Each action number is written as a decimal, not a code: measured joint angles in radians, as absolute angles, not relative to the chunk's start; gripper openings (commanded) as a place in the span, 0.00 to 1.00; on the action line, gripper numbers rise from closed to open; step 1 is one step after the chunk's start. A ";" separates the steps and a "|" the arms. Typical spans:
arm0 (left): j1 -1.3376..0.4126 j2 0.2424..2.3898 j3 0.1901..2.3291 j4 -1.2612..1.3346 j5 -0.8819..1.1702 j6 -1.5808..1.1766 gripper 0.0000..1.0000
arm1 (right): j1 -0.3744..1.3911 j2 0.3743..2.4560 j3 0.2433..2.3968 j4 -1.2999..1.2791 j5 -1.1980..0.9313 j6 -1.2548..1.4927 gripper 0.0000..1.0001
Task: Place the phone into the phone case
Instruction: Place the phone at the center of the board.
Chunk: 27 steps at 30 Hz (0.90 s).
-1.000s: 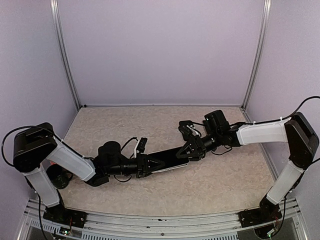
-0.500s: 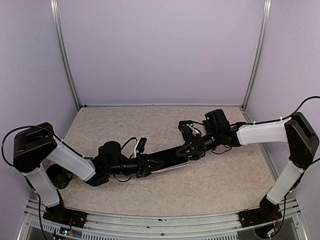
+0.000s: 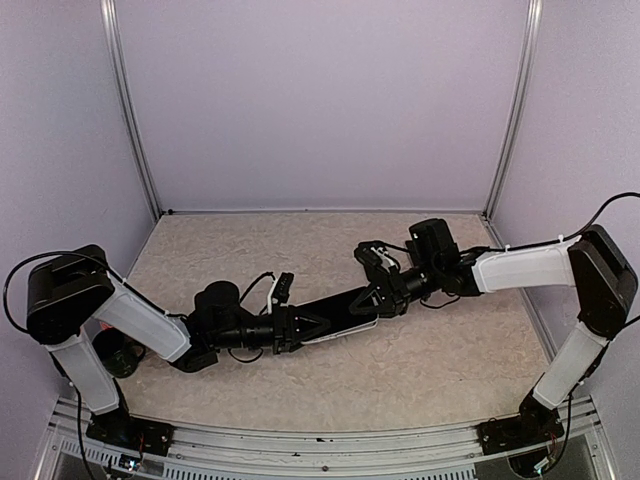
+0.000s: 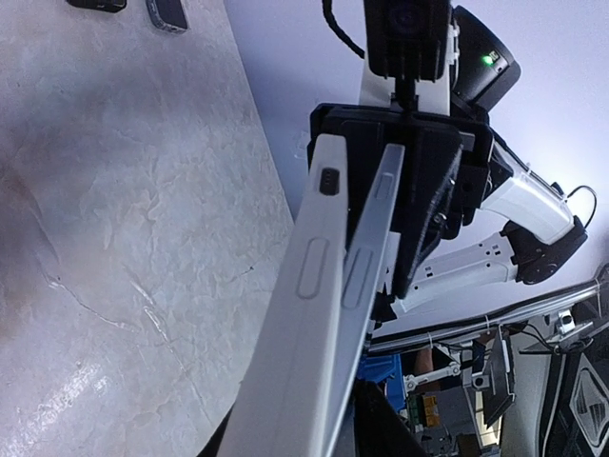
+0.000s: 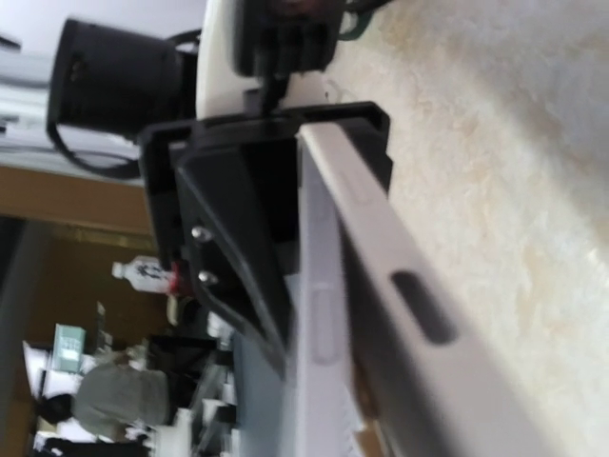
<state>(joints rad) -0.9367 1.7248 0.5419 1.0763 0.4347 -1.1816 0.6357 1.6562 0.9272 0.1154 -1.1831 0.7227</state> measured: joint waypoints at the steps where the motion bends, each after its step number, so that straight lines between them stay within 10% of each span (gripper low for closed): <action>1: -0.937 1.725 0.541 1.084 0.437 -1.182 0.31 | 0.636 1.656 0.925 0.118 -1.180 0.730 0.00; 17: -0.921 1.721 0.482 1.131 0.423 -1.194 0.35 | 0.604 1.638 0.900 0.106 -1.159 0.745 0.00; 27: -0.902 1.710 0.442 1.140 0.419 -1.197 0.19 | 0.580 1.636 0.883 0.094 -1.156 0.728 0.00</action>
<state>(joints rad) -0.9016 1.7096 0.4416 1.1404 0.4191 -1.1969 0.5800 1.6363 0.8825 0.0944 -1.1557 0.7277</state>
